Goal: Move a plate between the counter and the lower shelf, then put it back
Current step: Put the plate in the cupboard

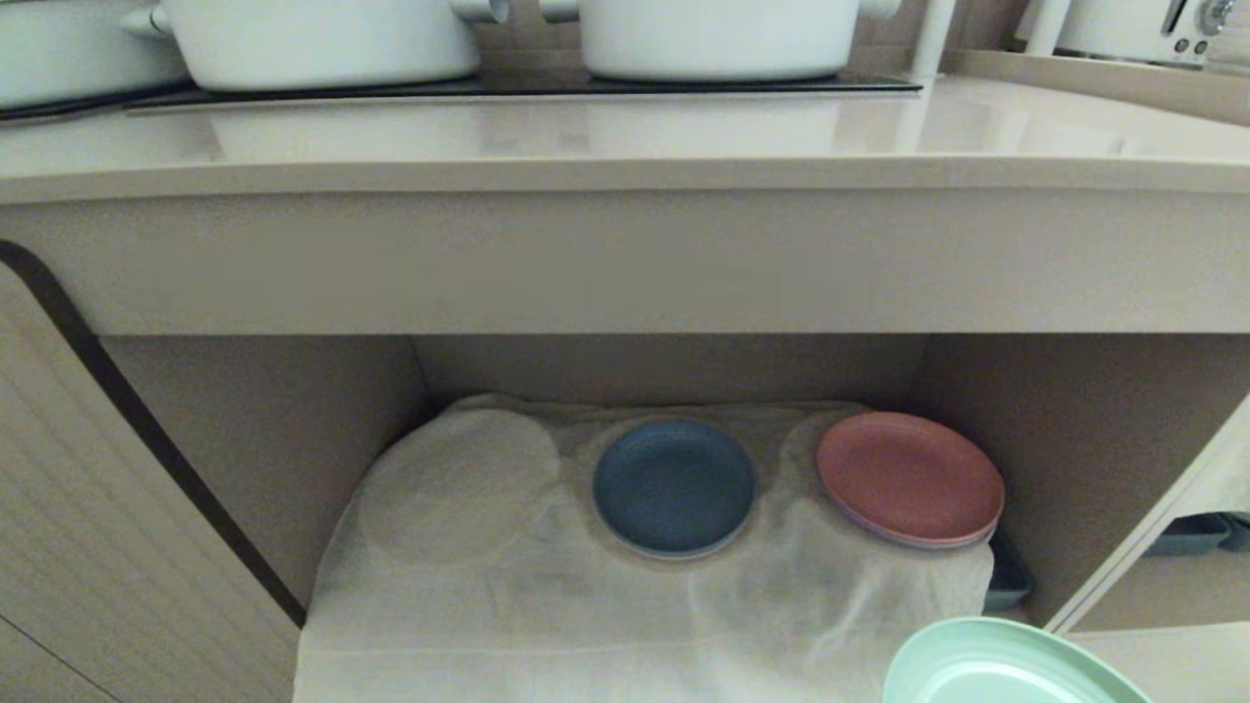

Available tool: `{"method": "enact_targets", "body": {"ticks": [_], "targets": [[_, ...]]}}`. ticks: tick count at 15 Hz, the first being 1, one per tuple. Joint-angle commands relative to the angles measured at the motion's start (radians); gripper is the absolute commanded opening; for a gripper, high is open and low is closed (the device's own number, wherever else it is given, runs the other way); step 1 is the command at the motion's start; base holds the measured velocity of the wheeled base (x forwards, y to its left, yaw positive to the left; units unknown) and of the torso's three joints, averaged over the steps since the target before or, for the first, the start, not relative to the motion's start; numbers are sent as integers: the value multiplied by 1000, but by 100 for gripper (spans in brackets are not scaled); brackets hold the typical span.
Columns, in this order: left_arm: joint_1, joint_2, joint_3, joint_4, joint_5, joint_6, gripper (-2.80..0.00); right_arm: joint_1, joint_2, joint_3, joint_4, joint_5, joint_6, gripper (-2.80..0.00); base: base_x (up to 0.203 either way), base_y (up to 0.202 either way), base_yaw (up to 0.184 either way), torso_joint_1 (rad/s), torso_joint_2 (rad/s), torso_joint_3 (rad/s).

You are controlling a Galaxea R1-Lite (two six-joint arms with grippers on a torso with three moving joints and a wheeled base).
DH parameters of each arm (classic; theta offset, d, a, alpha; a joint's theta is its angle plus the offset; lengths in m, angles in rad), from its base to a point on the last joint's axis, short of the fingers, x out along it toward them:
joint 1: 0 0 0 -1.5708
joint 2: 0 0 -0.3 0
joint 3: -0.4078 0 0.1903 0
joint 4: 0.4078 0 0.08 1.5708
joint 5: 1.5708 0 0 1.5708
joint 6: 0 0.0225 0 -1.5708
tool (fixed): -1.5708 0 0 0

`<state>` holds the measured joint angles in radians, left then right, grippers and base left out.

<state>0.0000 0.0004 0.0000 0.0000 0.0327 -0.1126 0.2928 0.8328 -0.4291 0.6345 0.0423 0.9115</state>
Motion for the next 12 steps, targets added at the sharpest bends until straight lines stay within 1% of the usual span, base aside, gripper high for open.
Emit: {"method": "enact_targets", "body": {"ticks": [1, 7, 12], "targets": [[0, 0, -1, 0, 1, -1, -280, 0, 2, 0, 2, 1, 4, -280, 0, 0, 0, -12, 56, 41], [0, 0, 0, 0, 1, -1, -280, 0, 2, -2, 2, -1, 0, -280, 0, 0, 0, -1, 16, 42], [0, 0, 0, 0, 1, -1, -280, 2, 0, -2, -2, -2, -3, -280, 0, 0, 0, 0, 0, 0]]}}
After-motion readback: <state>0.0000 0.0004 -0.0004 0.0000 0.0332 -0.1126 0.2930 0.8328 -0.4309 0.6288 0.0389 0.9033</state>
